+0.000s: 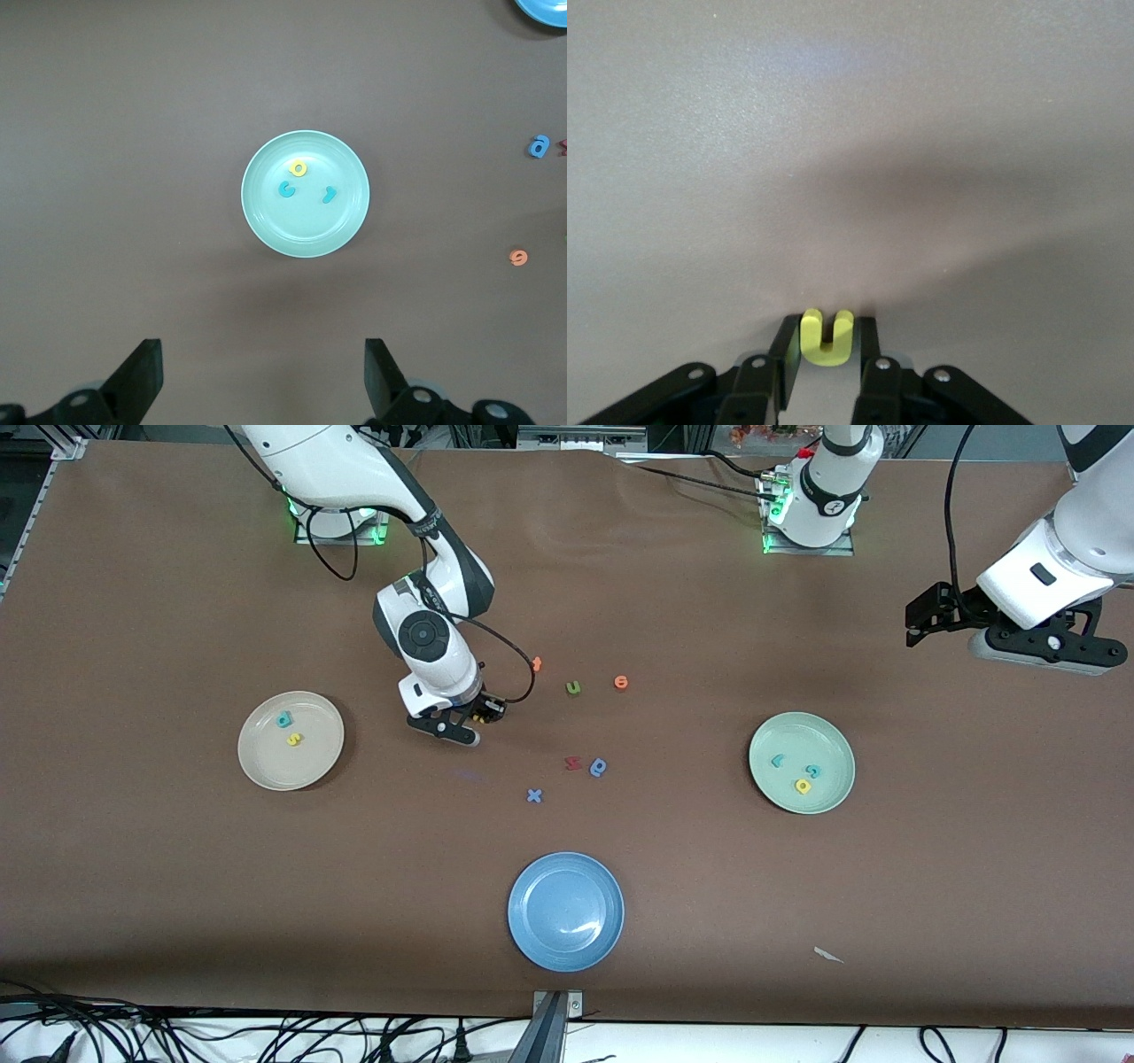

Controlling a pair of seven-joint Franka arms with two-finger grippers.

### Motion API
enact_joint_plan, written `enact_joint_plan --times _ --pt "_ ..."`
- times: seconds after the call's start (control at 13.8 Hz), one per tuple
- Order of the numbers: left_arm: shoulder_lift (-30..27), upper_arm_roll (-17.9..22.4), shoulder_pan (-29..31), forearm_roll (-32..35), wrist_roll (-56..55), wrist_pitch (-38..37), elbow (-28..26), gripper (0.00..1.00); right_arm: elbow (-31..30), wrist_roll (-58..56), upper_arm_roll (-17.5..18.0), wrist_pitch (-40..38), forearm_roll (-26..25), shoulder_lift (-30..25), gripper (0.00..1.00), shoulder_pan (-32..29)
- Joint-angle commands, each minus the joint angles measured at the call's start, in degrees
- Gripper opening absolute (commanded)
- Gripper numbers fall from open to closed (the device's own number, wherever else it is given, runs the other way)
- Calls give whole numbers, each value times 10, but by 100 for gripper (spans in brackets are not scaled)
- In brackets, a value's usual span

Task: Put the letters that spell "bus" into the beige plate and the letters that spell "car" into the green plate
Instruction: 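Carry the yellow u onto the cream plate with the right gripper and release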

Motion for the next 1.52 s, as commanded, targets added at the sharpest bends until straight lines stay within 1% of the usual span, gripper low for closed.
enact_joint_plan --times 0.0,0.14,0.36,0.58,0.72,0.87,1.23,1.45 --pt "-9 2 0 -12 -2 -7 -2 100 -4 6 4 21 9 11 28 6" --pt "-9 2 -1 -12 -2 -7 -1 100 -4 6 4 21 9 11 24 6" --pt "-9 2 0 -12 -2 -7 -1 100 10 -4 3 6 9 7 21 4" --pt "-9 2 0 -12 -3 -7 -1 100 64 -29 -6 -105 8 -4 21 0" --pt "-9 2 -1 -12 -3 -7 -1 100 66 -89 -39 -160 9 -32 21 -1" --pt "-9 2 0 -12 -3 -7 -1 100 50 -165 -78 -201 8 -60 21 0" --pt "-9 1 -1 -12 -3 -7 -1 100 -51 -377 -186 -194 6 -142 21 0" --pt "-9 1 -1 -12 -3 -7 -1 100 -80 -506 -262 -189 6 -155 21 0"
